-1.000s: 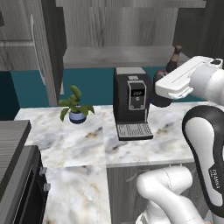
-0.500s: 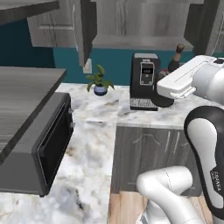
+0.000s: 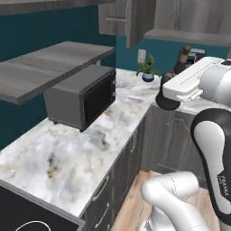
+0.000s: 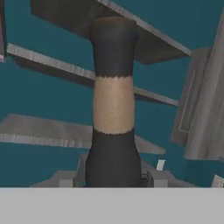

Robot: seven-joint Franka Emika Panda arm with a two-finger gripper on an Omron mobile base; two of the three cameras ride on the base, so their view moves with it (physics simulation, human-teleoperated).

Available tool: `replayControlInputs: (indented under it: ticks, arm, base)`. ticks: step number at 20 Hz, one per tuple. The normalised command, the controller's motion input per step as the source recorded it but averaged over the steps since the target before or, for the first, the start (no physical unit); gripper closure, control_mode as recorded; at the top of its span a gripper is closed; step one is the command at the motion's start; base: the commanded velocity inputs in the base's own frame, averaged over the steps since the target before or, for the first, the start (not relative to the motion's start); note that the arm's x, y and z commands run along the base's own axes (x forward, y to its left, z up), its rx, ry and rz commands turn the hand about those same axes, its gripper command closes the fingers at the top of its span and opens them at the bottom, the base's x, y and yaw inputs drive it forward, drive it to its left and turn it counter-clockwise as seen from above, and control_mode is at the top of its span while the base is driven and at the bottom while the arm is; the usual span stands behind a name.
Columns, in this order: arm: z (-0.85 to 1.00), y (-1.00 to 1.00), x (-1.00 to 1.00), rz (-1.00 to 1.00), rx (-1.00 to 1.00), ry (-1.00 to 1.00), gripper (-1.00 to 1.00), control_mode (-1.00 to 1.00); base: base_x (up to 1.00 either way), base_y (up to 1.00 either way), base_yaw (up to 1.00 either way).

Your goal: There is a bowl on the dining counter. Grab a lemon wedge from the fridge and place it in the bowl. Then get the liquor bottle and glass cup from the cabinet and place them next to the bowl.

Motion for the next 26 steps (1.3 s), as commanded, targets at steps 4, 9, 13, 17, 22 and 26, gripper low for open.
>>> replayControlInputs:
  ticks: [4, 9, 13, 17, 22, 26]
  arm:
    - [0.00, 0.00, 0.00, 0.00, 0.00, 0.00, 1.00, 1.00]
    - [0.00, 0.00, 0.00, 0.00, 0.00, 0.00, 1.00, 1.00]
    - [0.00, 0.00, 0.00, 0.00, 0.00, 0.00, 1.00, 1.00]
    - [0.00, 0.00, 0.00, 0.00, 0.00, 0.00, 1.00, 1.00]
    - [0.00, 0.00, 0.00, 0.00, 0.00, 0.00, 1.00, 1.00]
    - [0.00, 0.00, 0.00, 0.00, 0.00, 0.00, 1.00, 1.00]
  base:
    - [-1.00, 0.00, 0.64]
    - [-0.97, 0.00, 0.66]
    - [-0.80, 0.01, 0.72]
    - [-0.58, 0.14, 0.75]
    - [-0.43, 0.20, 0.77]
    - [-0.03, 0.26, 0.74]
